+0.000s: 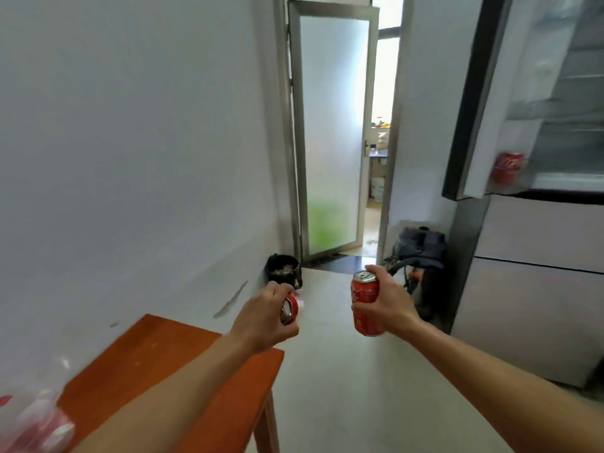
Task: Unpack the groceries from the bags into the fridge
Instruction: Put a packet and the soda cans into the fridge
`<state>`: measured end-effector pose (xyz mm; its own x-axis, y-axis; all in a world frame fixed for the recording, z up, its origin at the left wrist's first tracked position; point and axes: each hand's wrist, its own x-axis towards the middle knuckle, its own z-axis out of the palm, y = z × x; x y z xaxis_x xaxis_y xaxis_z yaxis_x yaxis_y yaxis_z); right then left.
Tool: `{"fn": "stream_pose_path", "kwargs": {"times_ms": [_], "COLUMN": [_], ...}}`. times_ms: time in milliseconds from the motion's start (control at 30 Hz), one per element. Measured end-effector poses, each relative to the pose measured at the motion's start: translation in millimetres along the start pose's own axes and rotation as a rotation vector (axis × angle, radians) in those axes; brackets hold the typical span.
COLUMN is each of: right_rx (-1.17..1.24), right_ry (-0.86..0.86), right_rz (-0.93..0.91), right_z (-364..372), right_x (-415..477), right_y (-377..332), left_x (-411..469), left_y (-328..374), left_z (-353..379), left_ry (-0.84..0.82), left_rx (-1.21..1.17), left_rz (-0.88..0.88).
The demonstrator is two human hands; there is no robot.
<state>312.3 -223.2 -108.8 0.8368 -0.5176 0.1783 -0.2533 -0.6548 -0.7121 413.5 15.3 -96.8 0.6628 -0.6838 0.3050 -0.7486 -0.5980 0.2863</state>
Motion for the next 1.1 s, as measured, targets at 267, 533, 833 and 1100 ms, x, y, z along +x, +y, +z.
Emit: {"fn": "stream_pose_path", "kwargs": {"times_ms": [267,533,833,1100], "right_rx": [-0.126,-0.154,-0.159,-0.135], "right_ry": [0.187,0.311,0.398,0.441], "right_rz": [0.137,0.234,0.247,0.198], "right_z": [-178,-260,-346,-407], "right_x": [9,52,181,271], "right_y": [156,265,341,393], "left_x": [128,272,476,602], "left_y": [191,301,383,439], "left_z": [93,151,185,207], "left_ry": [-0.055,0.008,0.118,0.154], "left_rx": [-0.132,-0.225,-0.299,-0.253], "left_rz": [0.259,0.454,0.533,0.479]}}
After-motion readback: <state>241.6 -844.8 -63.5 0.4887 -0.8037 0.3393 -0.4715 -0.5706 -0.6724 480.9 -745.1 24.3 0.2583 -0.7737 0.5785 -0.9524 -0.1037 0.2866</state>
